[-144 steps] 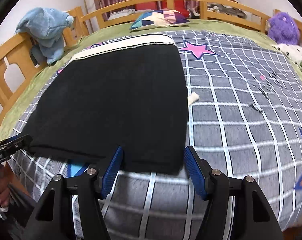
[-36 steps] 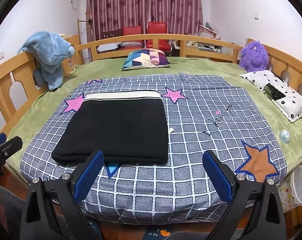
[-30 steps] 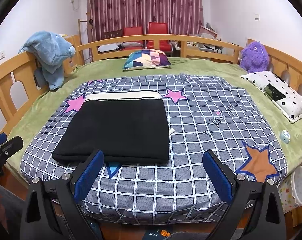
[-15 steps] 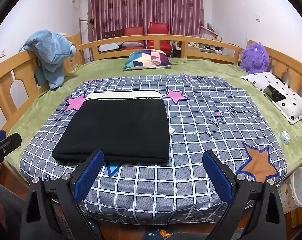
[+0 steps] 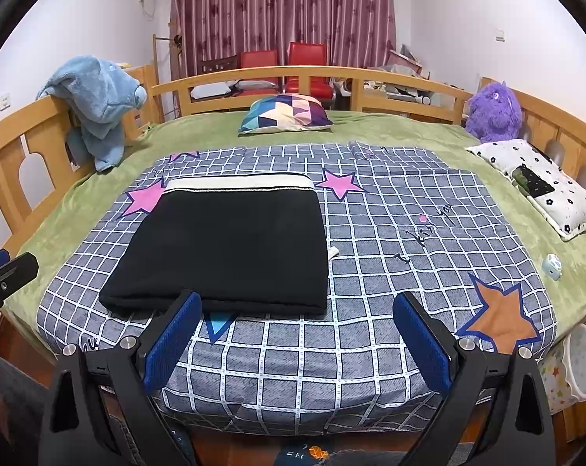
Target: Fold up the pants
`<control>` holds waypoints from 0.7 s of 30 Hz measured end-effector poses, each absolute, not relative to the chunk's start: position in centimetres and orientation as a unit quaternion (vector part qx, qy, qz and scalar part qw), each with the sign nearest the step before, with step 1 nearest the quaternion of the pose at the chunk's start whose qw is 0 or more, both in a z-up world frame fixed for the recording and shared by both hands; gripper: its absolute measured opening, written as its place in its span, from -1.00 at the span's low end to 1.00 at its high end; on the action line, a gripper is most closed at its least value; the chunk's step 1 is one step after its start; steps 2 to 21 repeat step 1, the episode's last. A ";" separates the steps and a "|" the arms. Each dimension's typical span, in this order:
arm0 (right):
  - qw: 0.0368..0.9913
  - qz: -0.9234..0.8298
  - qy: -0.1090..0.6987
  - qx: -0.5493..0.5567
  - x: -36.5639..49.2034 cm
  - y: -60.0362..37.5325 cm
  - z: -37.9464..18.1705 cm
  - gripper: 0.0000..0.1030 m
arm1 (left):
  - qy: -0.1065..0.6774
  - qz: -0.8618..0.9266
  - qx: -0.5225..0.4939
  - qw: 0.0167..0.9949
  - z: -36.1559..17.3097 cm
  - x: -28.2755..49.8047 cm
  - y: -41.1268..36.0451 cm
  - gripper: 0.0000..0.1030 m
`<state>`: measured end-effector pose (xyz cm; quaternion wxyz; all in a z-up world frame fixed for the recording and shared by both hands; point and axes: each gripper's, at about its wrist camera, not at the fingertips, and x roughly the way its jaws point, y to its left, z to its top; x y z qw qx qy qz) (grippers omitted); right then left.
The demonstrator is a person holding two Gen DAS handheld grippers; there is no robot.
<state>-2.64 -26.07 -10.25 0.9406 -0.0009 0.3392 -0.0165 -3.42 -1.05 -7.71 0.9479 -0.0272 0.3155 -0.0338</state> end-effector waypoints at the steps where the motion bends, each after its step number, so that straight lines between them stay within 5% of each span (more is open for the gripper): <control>1: 0.940 -0.017 0.339 0.000 -2.6 -26.1 -10.3 0.90 | 0.315 -0.035 -0.028 0.948 -7.7 -3.4 -1.1 0.87; 21: 0.940 -0.017 0.339 0.000 -2.6 -26.1 -10.3 0.90 | 0.315 -0.035 -0.028 0.948 -7.7 -3.4 -1.1 0.87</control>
